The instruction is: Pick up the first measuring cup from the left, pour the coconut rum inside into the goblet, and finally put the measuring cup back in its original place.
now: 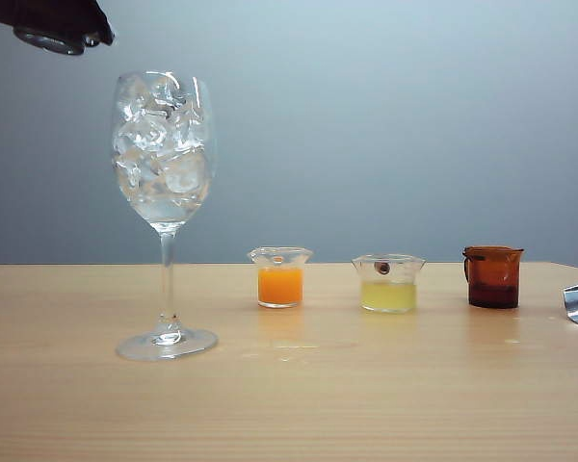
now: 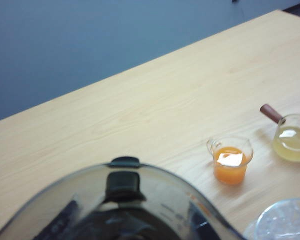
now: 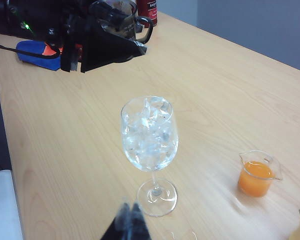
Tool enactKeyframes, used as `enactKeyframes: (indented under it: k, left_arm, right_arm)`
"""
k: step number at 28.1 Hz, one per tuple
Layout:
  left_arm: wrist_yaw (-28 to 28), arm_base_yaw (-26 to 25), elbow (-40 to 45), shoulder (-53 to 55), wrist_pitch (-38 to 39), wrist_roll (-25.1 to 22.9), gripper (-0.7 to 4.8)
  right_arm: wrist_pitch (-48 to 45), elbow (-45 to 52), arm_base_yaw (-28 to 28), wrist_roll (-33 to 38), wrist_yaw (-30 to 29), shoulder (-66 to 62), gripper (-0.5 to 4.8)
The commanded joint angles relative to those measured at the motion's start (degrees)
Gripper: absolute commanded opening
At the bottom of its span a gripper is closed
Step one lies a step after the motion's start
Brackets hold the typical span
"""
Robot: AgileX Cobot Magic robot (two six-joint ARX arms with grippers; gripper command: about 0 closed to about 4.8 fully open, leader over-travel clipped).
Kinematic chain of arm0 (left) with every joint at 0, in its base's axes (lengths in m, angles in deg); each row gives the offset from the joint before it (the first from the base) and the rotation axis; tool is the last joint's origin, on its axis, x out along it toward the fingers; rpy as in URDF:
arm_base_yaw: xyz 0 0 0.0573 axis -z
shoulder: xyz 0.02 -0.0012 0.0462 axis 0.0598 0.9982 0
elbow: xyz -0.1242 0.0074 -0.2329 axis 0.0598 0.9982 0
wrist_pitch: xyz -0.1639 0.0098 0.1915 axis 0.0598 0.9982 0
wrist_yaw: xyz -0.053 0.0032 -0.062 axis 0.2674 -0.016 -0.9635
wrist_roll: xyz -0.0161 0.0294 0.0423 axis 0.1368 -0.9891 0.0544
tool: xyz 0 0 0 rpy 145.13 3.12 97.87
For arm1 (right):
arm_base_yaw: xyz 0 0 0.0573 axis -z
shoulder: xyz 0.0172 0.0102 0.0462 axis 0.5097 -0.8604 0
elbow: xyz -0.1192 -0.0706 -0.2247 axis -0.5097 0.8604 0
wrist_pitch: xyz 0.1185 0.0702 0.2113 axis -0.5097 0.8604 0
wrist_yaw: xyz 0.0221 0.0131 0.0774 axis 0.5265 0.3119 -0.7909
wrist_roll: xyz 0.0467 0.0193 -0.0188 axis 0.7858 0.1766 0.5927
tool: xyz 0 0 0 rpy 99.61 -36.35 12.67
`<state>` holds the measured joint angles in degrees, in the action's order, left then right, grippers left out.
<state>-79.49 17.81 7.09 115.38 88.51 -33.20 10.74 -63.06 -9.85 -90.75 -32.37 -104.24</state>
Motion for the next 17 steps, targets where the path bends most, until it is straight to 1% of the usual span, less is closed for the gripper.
enactKeyframes:
  k: [1,10,15,17]
  left_arm:
    - [0.2,0.1,-0.2,1.2,-0.9,-1.7,0.84]
    - [1.4,0.1,-0.2,5.3,-2.1,-1.8,0.83]
    - [1.4,0.0,-0.2,6.2,-2.6,-4.0,0.83]
    - [1.2,0.0,0.5,6.3,-4.0,-5.0,0.82]
  right_arm:
    - [-1.0,-0.3,-0.1,-0.1,0.0,0.2,-0.04]
    - [-1.0,-0.3,-0.1,-0.1,0.0,0.2,-0.04]
    - [-1.0,-0.3,-0.1,-0.1,0.0,0.2,-0.04]
    - [-1.0,-0.3,0.0,-0.2,0.0,0.2,-0.04]
